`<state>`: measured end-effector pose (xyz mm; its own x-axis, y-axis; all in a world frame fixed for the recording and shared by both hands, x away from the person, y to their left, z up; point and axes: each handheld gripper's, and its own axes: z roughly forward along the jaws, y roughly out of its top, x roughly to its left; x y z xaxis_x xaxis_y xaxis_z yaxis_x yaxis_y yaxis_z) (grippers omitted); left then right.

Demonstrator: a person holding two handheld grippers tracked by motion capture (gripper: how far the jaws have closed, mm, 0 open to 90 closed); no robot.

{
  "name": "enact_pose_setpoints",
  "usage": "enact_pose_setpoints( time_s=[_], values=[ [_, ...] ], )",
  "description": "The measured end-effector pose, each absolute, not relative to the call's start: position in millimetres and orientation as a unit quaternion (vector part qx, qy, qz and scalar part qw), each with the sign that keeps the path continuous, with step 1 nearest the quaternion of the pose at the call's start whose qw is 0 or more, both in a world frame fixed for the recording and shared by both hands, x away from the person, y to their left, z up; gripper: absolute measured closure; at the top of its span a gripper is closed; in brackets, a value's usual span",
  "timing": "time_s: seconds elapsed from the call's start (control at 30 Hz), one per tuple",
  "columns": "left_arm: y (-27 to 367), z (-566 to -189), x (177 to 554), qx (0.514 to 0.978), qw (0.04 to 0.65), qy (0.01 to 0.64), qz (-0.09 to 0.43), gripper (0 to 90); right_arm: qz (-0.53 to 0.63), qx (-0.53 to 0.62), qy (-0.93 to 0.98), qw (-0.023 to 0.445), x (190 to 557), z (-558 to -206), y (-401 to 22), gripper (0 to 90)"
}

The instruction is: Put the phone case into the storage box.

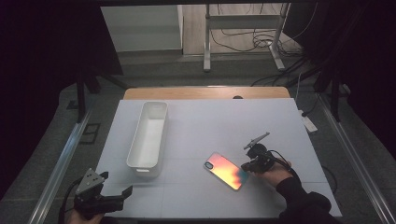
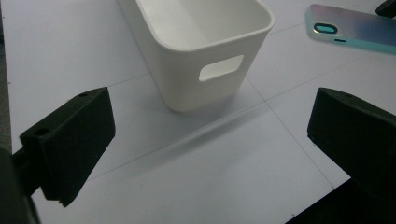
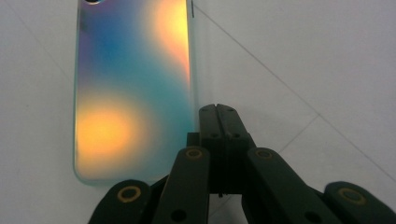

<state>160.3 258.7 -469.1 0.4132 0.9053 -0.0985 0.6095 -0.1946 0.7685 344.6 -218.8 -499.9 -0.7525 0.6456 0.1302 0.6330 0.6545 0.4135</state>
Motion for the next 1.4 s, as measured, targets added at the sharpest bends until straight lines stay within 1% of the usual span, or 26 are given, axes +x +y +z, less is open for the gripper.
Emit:
enact_pose_setpoints(
  time_s=[0.33, 0.73, 0.9, 1.0, 1.07, 1.17, 1.2, 1.4],
  values=[
    [258.6, -469.1, 160.4, 0.748, 0.382, 0.506, 0.193, 1.5, 0.224, 0.342, 0.913, 0.009, 332.1, -499.6, -216.4, 89.2],
    [258.4, -469.2, 160.4, 0.749, 0.382, 0.506, 0.193, 1.5, 0.22, 0.334, 0.916, 0.018, 325.6, -498.3, -215.0, 89.1],
    [258.5, -469.2, 160.5, 0.749, 0.381, 0.506, 0.193, 1.6, 0.225, 0.331, 0.916, 0.029, 324.5, -494.7, -215.7, 85.3],
    [258.3, -469.1, 160.5, 0.749, 0.381, 0.506, 0.193, 1.6, 0.227, 0.325, 0.917, 0.046, 322.0, -490.6, -215.1, 80.0],
    [258.3, -469.2, 160.6, 0.749, 0.381, 0.506, 0.193, 1.6, 0.23, 0.321, 0.917, 0.05, 319.9, -487.7, -214.2, 75.2],
    [258.3, -469.2, 160.6, 0.749, 0.381, 0.507, 0.193, 1.6, 0.234, 0.315, 0.919, 0.05, 317.3, -485.4, -212.6, 66.0],
    [258.3, -469.2, 160.6, 0.749, 0.38, 0.507, 0.193, 1.6, 0.236, 0.313, 0.918, 0.052, 316.1, -484.0, -211.8, 61.0],
    [258.3, -469.2, 160.7, 0.75, 0.38, 0.507, 0.193, 1.7, 0.241, 0.321, 0.914, 0.057, 312.7, -478.5, -209.0, 40.1]
  ],
)
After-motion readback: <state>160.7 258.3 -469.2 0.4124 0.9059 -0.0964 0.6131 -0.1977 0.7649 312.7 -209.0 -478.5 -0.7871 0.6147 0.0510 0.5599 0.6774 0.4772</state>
